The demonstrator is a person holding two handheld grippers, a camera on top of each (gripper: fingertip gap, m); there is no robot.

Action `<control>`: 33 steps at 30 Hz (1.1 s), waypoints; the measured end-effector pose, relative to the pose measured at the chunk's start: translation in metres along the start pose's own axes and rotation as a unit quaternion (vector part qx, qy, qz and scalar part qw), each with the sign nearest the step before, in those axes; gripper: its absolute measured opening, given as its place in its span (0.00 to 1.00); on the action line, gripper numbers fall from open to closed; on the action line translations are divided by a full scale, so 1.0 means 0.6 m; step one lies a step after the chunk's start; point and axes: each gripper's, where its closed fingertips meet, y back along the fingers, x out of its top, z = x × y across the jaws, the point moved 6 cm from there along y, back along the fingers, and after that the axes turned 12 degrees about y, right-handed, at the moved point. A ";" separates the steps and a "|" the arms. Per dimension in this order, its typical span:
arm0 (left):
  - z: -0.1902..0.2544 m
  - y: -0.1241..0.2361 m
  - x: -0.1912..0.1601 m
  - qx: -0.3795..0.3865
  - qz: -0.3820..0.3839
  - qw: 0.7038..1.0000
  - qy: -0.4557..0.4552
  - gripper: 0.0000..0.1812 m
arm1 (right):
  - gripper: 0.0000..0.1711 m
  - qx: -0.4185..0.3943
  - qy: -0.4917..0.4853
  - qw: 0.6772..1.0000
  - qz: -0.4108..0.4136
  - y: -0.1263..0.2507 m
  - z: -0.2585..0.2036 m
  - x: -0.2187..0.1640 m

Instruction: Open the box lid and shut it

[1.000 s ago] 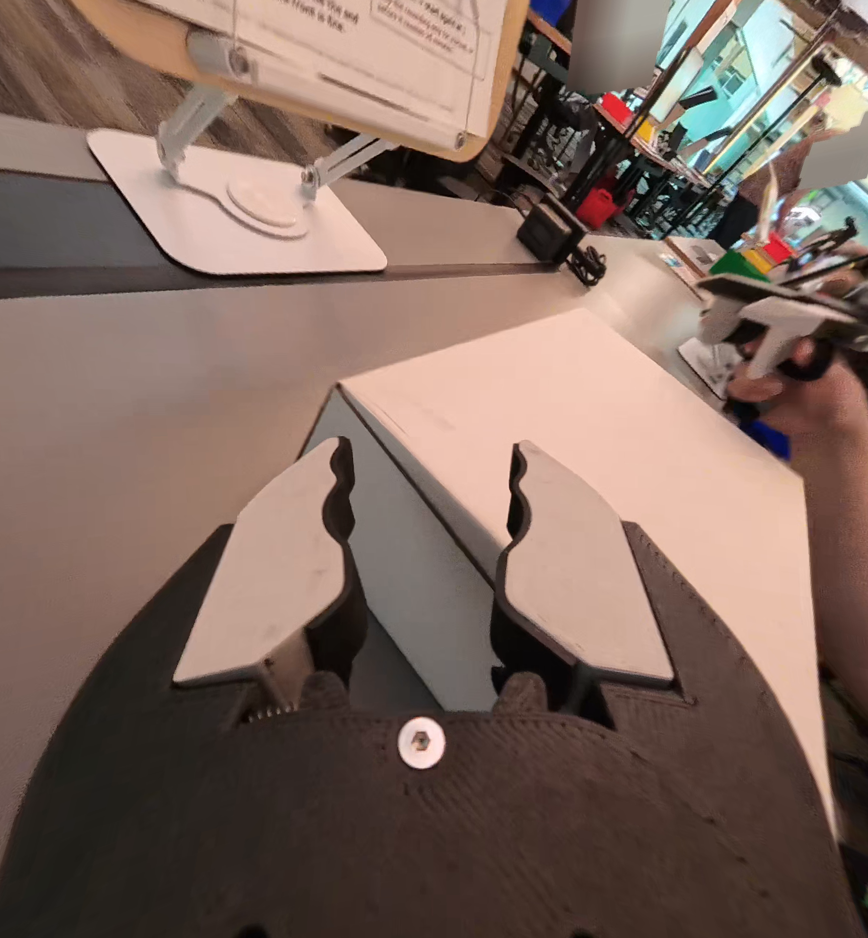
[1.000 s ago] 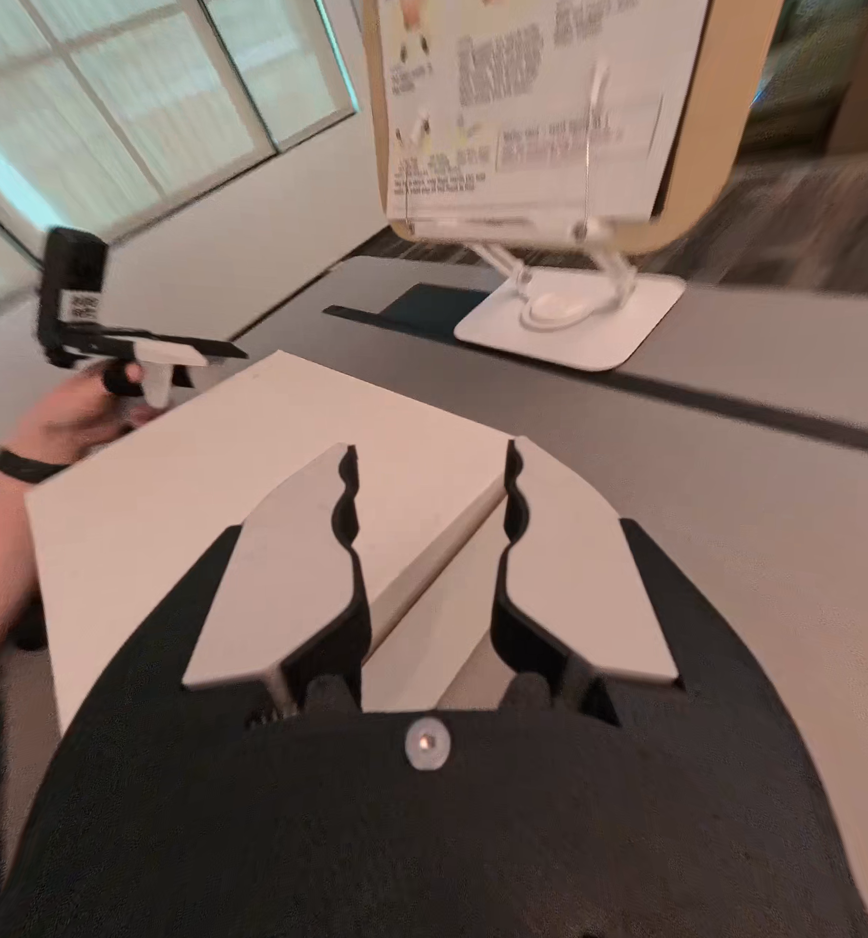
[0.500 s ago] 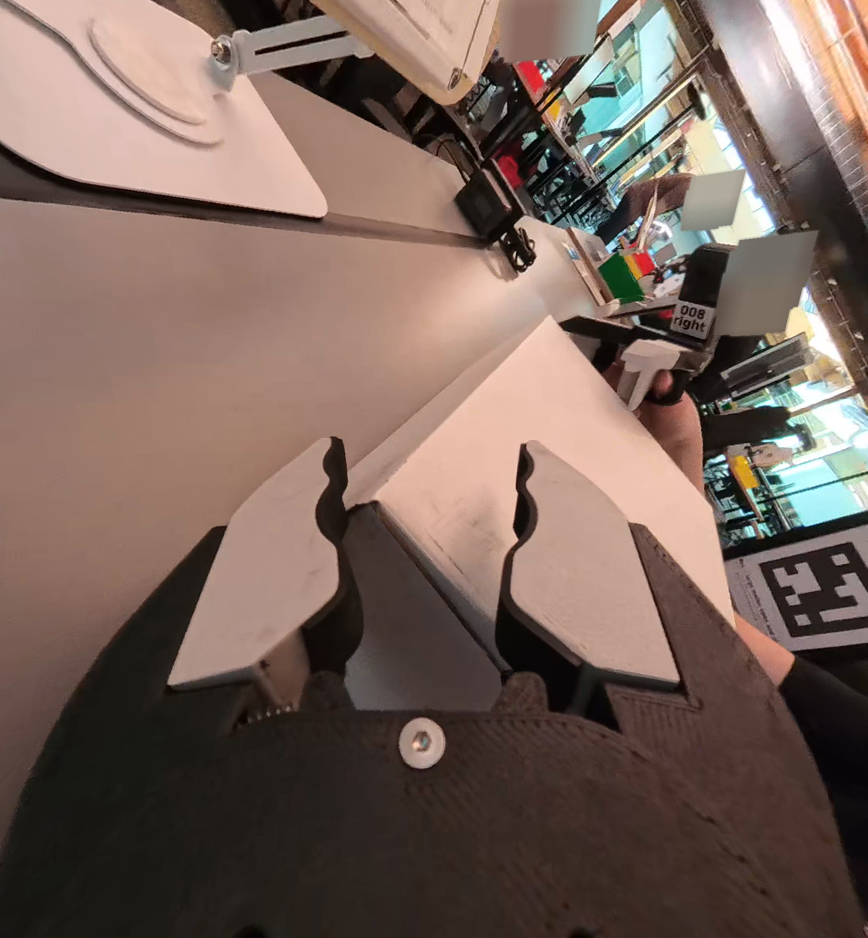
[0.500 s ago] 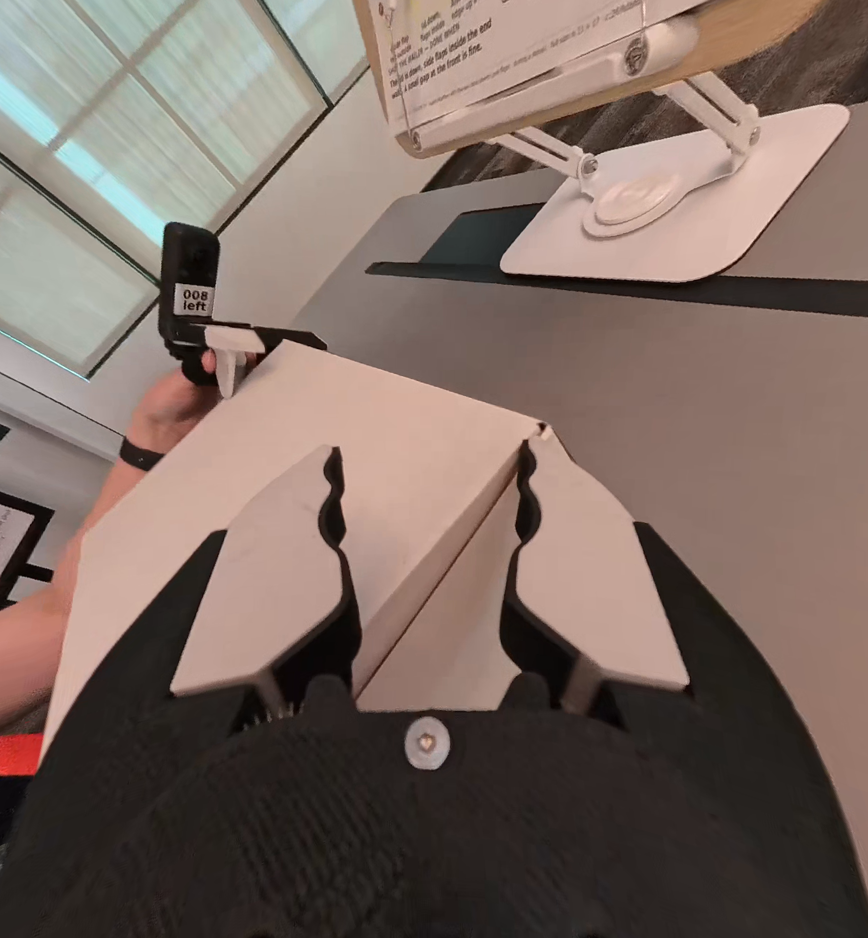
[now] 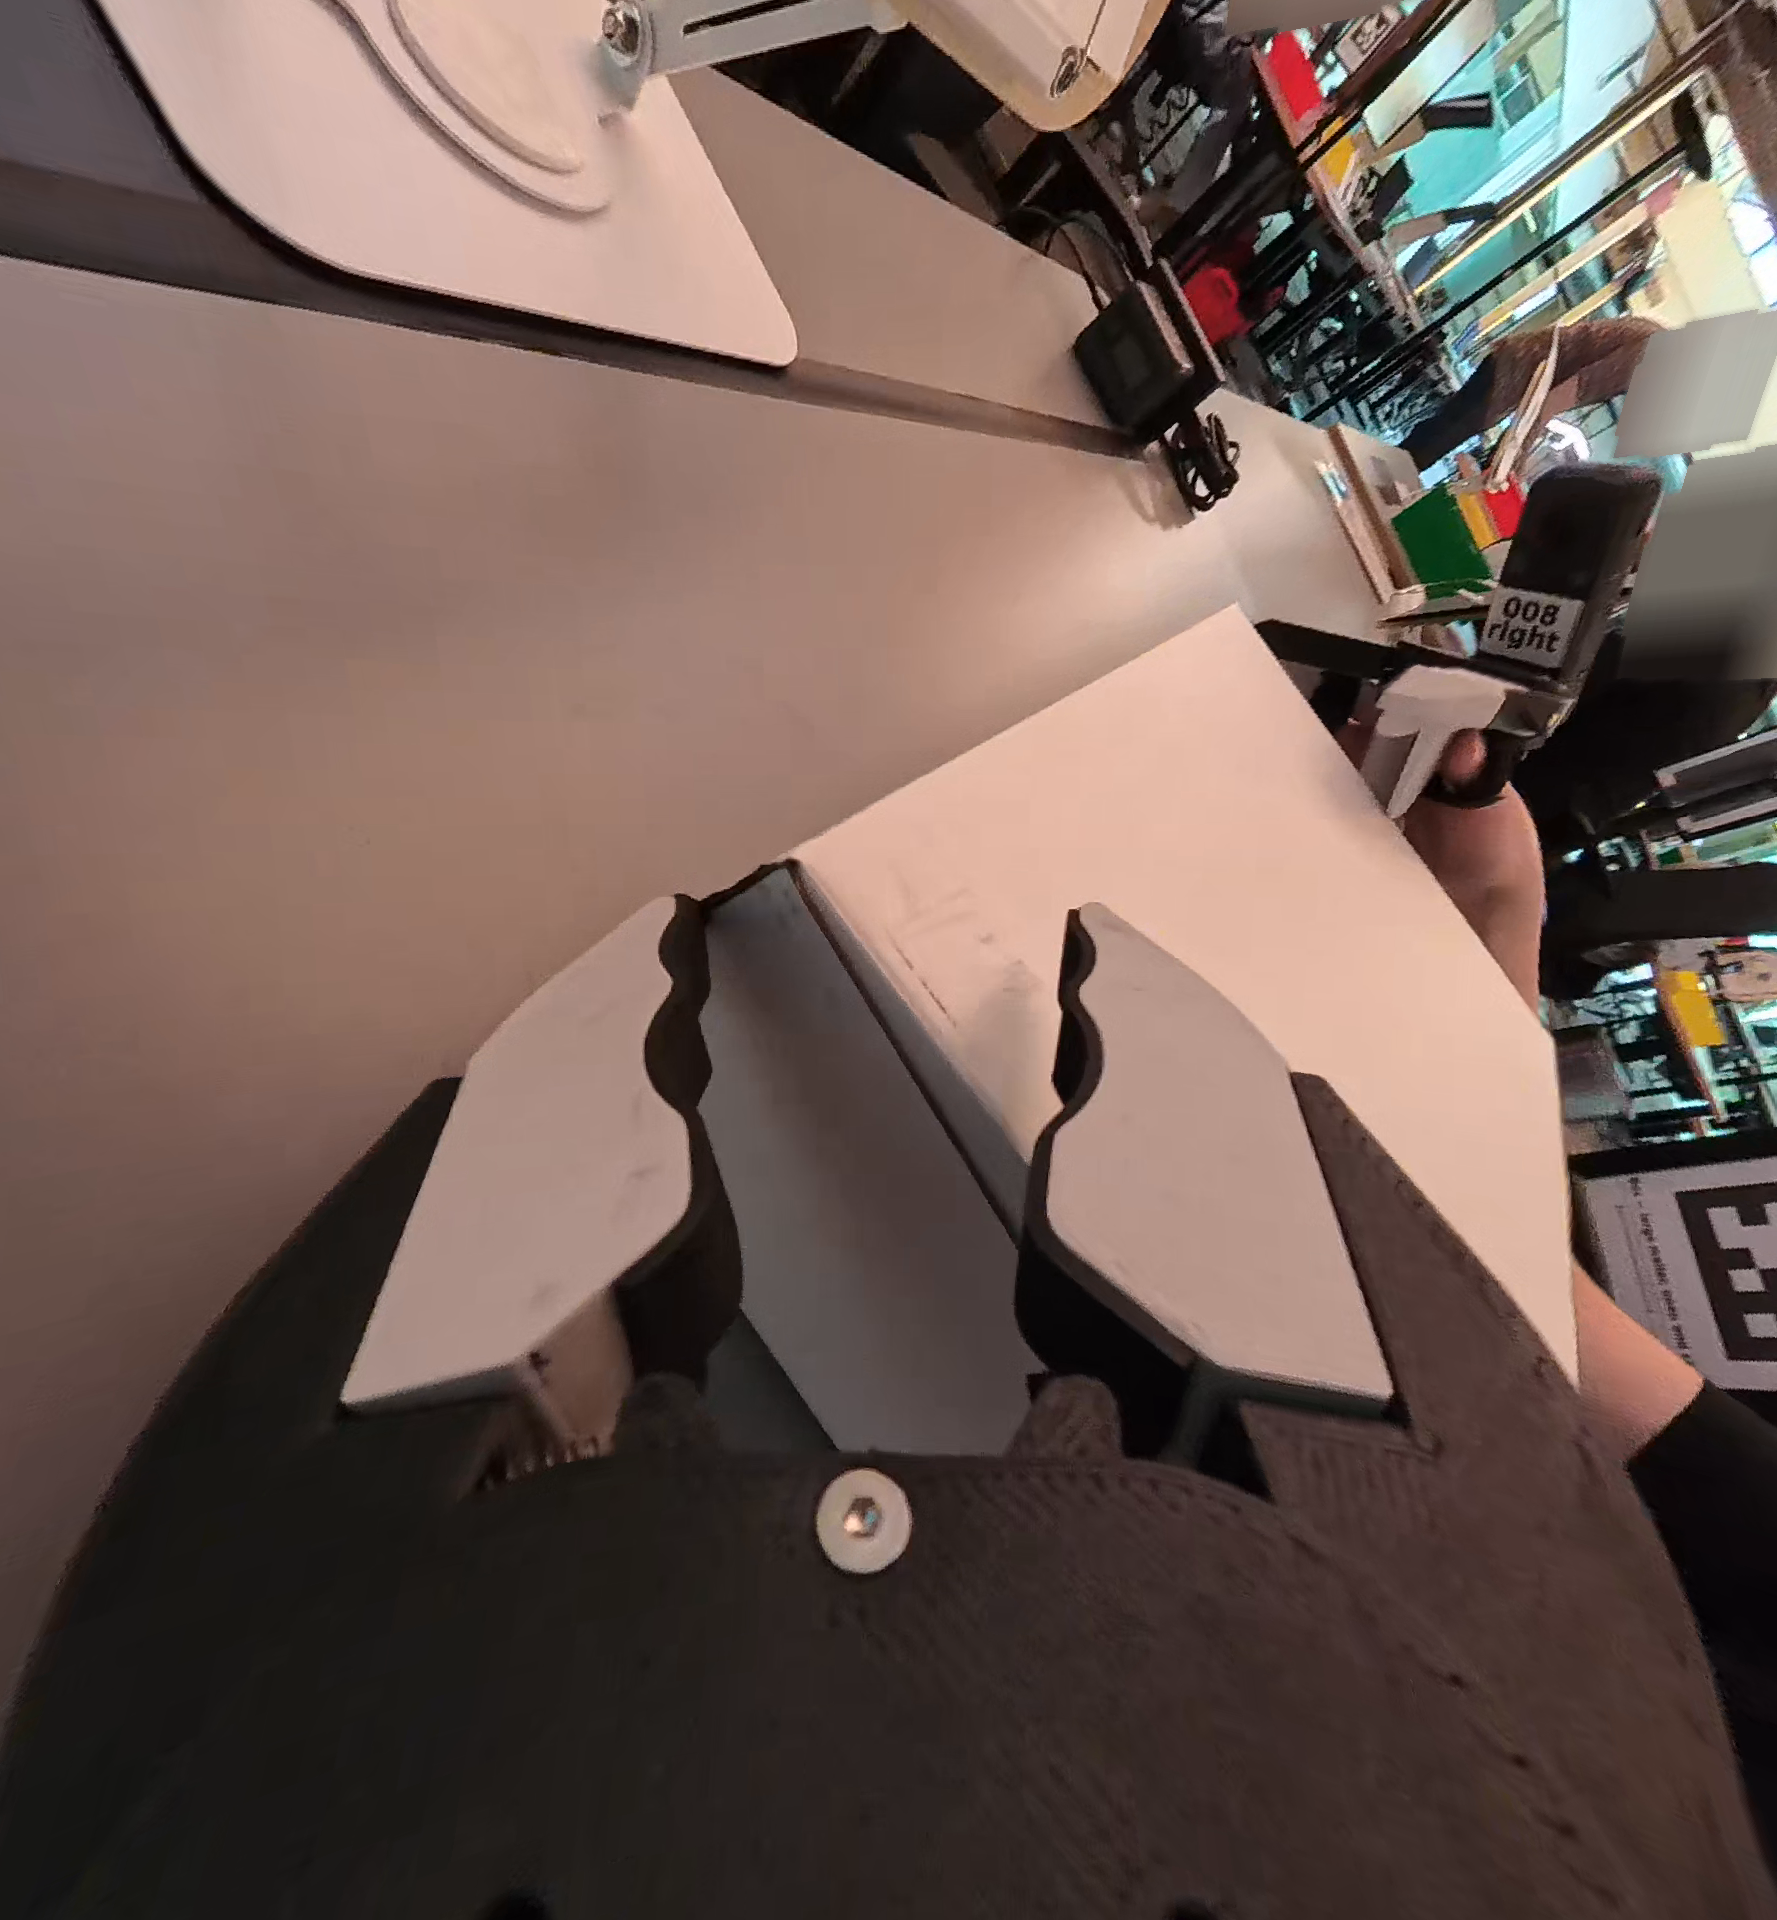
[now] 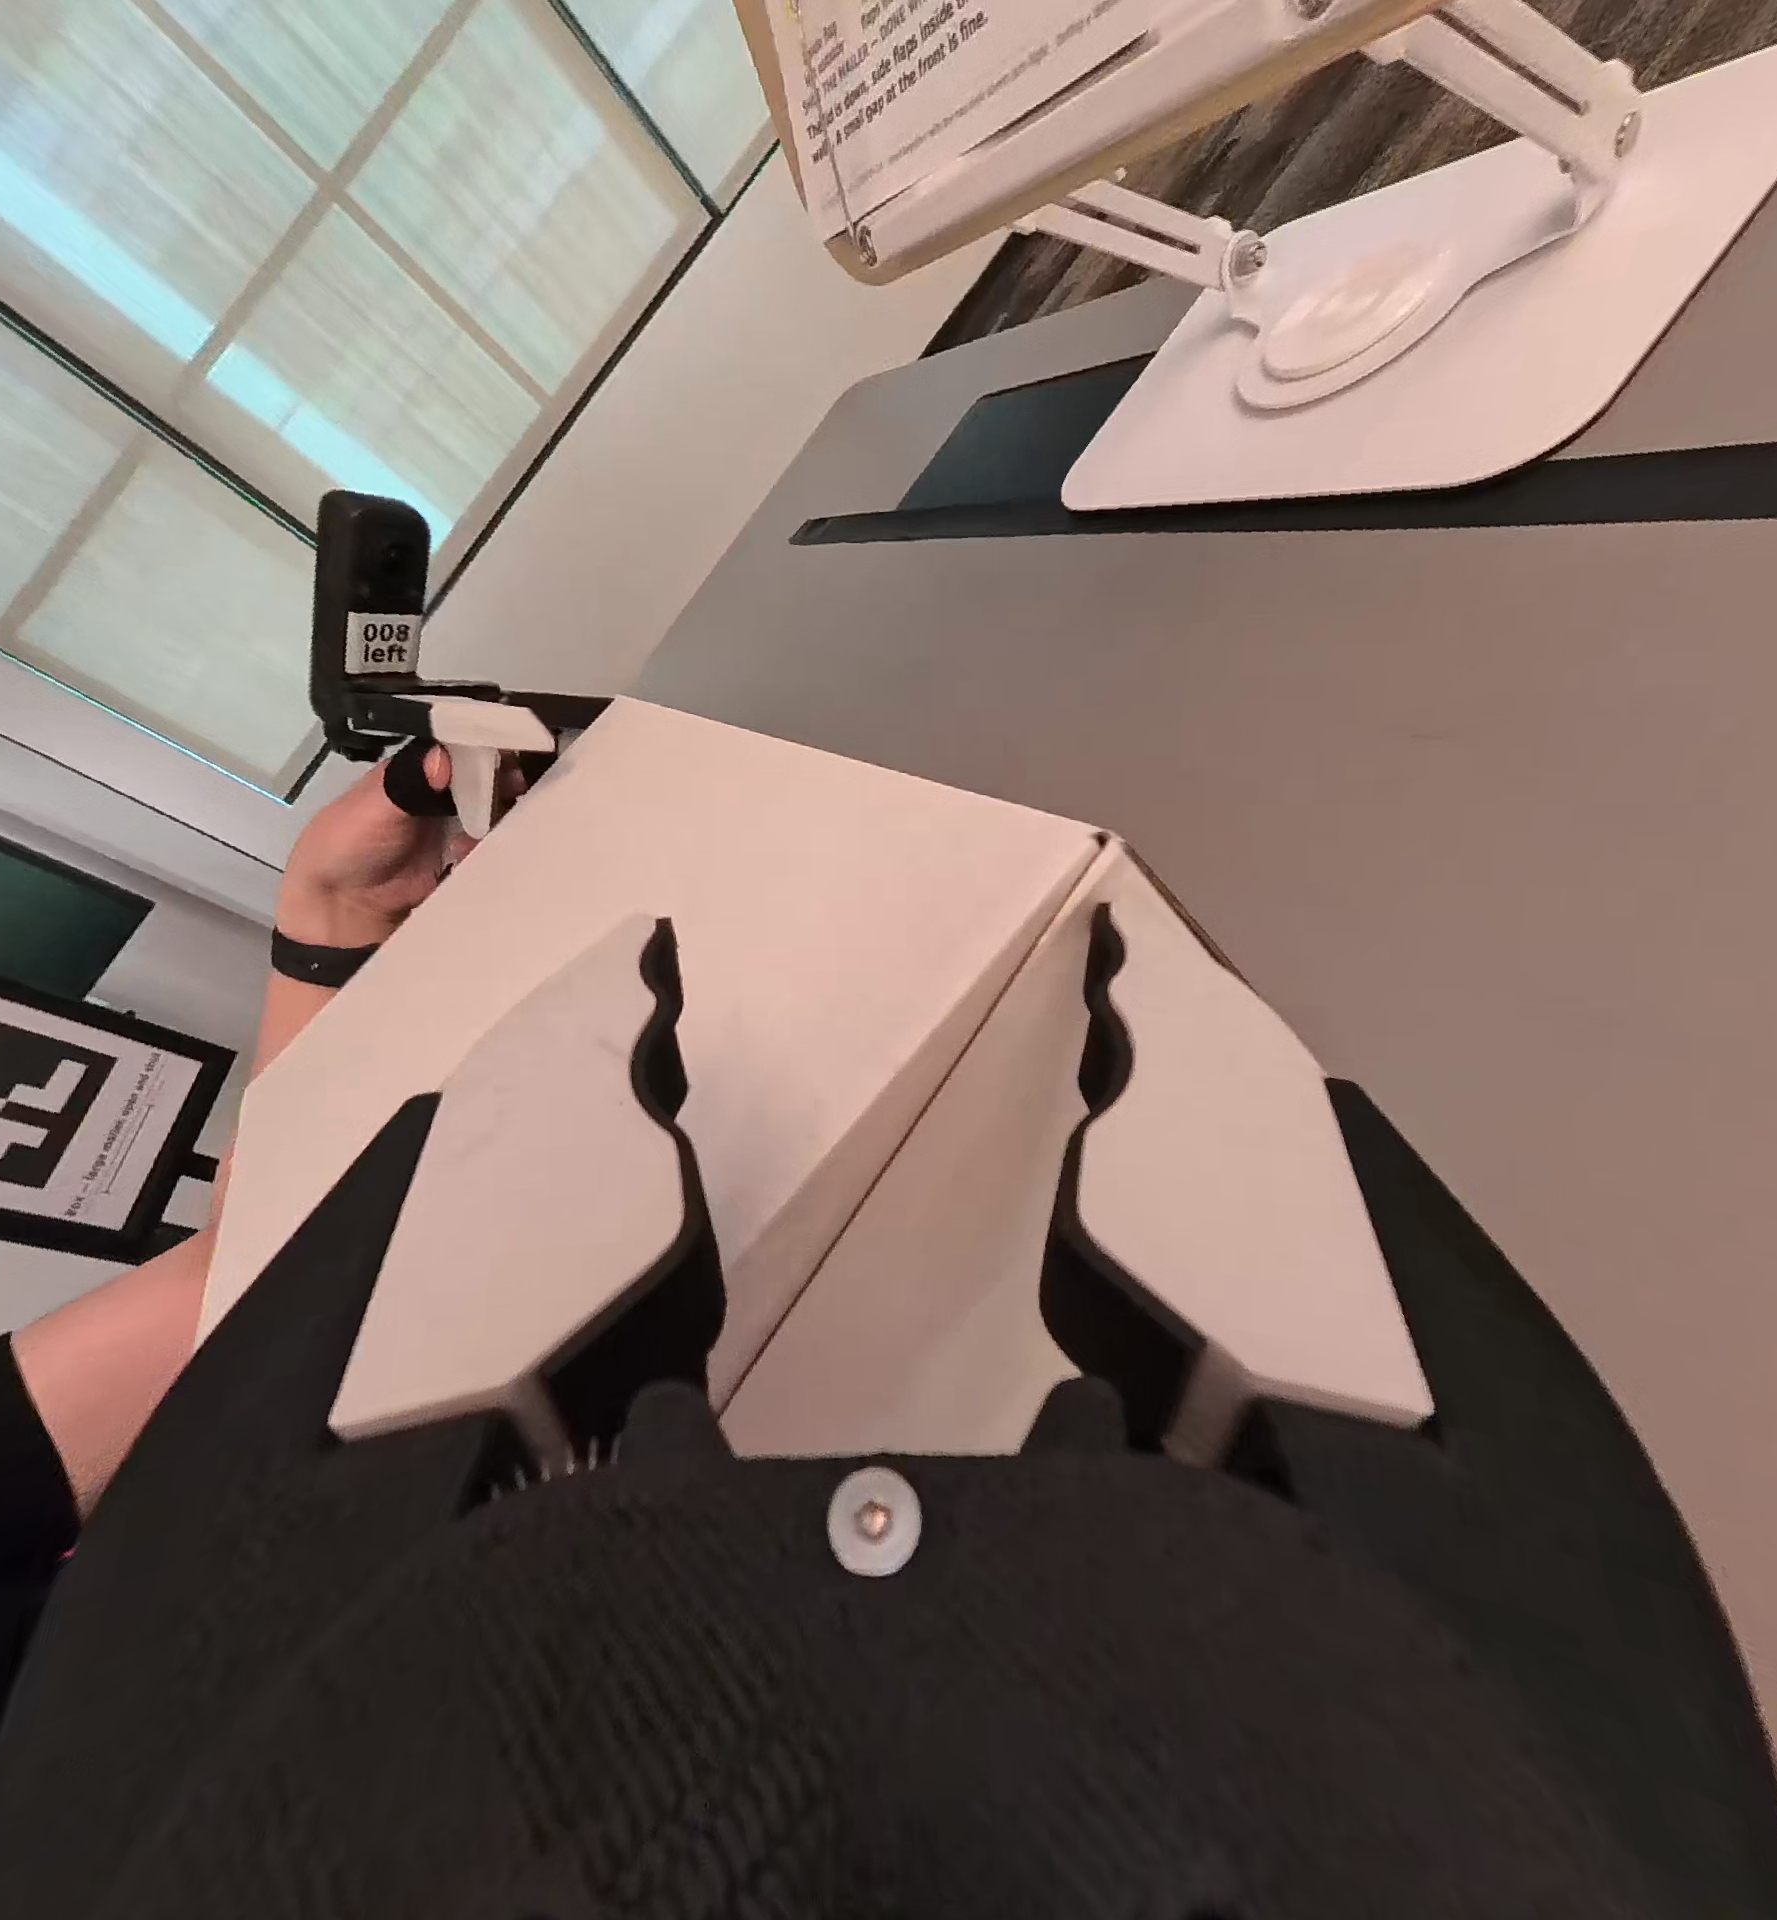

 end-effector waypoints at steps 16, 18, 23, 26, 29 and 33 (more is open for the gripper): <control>0.013 0.039 0.008 -0.080 0.061 0.995 -0.027 0.43 | 0.48 0.039 -0.016 0.999 0.018 0.087 0.015 -0.015; 0.004 0.045 -0.027 -0.063 -0.009 0.998 -0.028 0.45 | 0.53 0.075 -0.006 0.997 -0.029 0.099 -0.008 -0.030; 0.006 0.020 -0.052 -0.114 -0.087 0.989 -0.020 0.44 | 0.57 0.091 0.050 0.985 -0.140 0.087 -0.030 -0.075; 0.006 0.010 -0.070 -0.112 -0.128 0.985 -0.036 0.46 | 0.57 0.133 0.053 0.978 -0.155 0.082 -0.046 -0.085; 0.007 0.012 -0.071 -0.118 -0.130 0.983 -0.048 0.46 | 0.57 0.161 0.061 0.972 -0.161 0.087 -0.056 -0.092; 0.006 0.012 -0.072 -0.128 -0.131 0.982 -0.052 0.45 | 0.57 0.169 0.069 0.970 -0.161 0.089 -0.060 -0.095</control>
